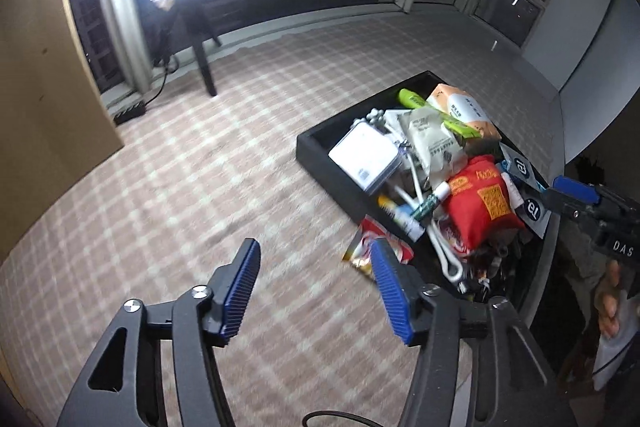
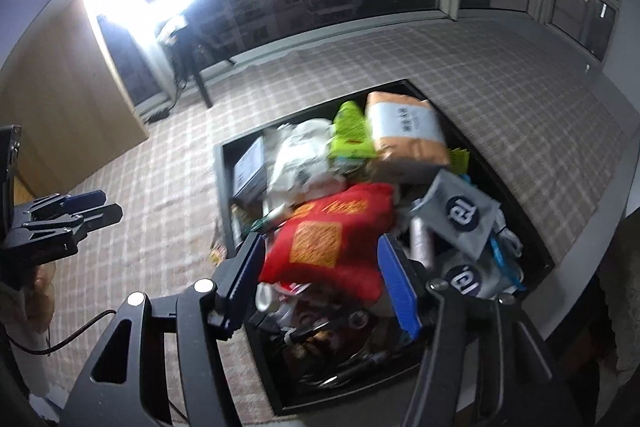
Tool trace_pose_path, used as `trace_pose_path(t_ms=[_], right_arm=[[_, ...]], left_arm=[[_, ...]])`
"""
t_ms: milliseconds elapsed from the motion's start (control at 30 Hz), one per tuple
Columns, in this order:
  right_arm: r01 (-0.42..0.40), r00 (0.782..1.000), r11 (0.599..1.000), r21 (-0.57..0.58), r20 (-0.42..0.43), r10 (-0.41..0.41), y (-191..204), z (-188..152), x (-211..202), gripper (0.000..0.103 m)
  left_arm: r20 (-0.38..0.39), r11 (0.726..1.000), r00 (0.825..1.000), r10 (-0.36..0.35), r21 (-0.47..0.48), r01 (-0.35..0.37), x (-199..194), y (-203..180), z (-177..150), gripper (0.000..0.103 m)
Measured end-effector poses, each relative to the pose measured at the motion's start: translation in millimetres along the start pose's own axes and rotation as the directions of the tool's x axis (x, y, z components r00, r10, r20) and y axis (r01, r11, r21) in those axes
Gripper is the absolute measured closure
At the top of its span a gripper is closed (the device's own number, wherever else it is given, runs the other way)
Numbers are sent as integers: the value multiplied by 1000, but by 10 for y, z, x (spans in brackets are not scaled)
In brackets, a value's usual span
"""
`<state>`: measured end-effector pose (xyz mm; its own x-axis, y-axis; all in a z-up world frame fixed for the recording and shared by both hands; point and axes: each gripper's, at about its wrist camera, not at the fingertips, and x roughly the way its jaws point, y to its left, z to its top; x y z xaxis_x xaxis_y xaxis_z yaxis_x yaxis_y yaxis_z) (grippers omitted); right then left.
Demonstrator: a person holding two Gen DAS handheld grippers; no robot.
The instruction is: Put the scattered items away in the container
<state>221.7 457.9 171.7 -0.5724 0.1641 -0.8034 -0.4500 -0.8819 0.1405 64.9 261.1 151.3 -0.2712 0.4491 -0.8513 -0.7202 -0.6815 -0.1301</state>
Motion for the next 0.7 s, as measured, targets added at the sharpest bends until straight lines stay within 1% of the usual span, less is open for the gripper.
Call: trace_pose_path(t_ms=[100,200,267,367,400,533,600,667,700], right_arm=[[-57,998,998,22,-10,57,105,-111,-28,45],[-97,995,993,60,-7,98,218,-275,-41,45],[-129,991,988,89,-8,130,315,-383,-1,45],[-162,985,976,145,-39,170,513,-568,131,45],[-167,984,972,164,-40,176,603,-638,180,45],[-146,987,968,205,-32,156,907,-816,387,46],[-105,993,965,242,-31,116,1003,-862,544,47],[-109,992,949,297,-31,123,1019,-877,689,53],[-102,993,942,321,-30,118,1022,-872,767,62]], left_arm=[[-2,999,1000,-8,41,8,21,3,-103,46],[-9,993,1000,-17,119,18,98,0,-155,46],[-18,986,998,-56,159,58,175,40,-158,46],[-61,963,990,-127,233,138,343,77,-119,47],[-72,952,987,-142,264,156,403,77,-95,47],[-133,883,967,-217,397,252,612,33,-22,48],[-168,844,955,-243,448,294,742,20,15,49],[-211,813,938,-274,471,343,885,27,59,49],[-234,796,929,-287,481,367,967,24,79,49]])
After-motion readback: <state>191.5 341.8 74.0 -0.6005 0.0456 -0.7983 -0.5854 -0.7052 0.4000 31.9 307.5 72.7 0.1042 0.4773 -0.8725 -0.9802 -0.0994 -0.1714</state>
